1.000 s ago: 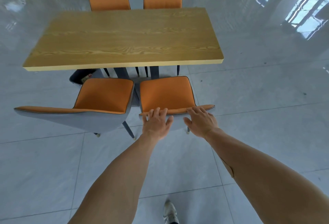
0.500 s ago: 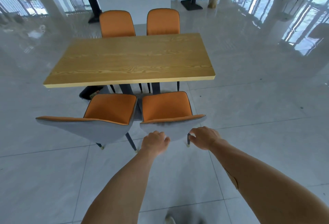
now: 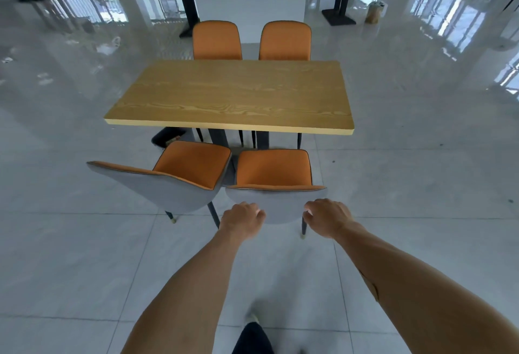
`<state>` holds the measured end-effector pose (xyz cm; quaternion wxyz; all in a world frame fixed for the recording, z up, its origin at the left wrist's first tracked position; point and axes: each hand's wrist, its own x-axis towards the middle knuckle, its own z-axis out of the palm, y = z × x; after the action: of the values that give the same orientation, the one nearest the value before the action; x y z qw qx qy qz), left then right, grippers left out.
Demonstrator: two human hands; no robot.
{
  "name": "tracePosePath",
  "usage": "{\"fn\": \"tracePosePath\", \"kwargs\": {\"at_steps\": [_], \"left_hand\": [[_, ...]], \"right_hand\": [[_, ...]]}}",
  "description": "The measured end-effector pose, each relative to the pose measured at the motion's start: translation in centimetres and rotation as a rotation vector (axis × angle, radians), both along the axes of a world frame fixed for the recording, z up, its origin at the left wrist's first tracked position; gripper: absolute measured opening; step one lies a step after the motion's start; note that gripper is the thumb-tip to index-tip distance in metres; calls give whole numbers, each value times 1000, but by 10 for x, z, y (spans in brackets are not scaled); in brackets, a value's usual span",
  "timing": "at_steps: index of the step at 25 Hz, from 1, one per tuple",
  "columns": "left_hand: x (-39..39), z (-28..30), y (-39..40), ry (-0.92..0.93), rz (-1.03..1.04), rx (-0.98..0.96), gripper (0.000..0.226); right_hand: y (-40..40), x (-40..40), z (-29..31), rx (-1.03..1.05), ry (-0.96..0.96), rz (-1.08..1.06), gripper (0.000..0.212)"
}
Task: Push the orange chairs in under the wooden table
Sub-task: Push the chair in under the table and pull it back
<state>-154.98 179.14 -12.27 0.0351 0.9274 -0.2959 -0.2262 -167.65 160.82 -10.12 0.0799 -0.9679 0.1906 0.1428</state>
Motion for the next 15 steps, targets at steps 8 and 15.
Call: {"fn": "tracePosePath", "kwargs": {"at_steps": [8, 15], "left_hand": [[56, -16, -10, -28, -97, -63, 45], [111, -36, -38, -1, -284, -85, 49]], "right_hand": [[-3, 66, -21, -13, -74, 53, 25], [-9, 112, -48, 66, -17, -58, 35]]}}
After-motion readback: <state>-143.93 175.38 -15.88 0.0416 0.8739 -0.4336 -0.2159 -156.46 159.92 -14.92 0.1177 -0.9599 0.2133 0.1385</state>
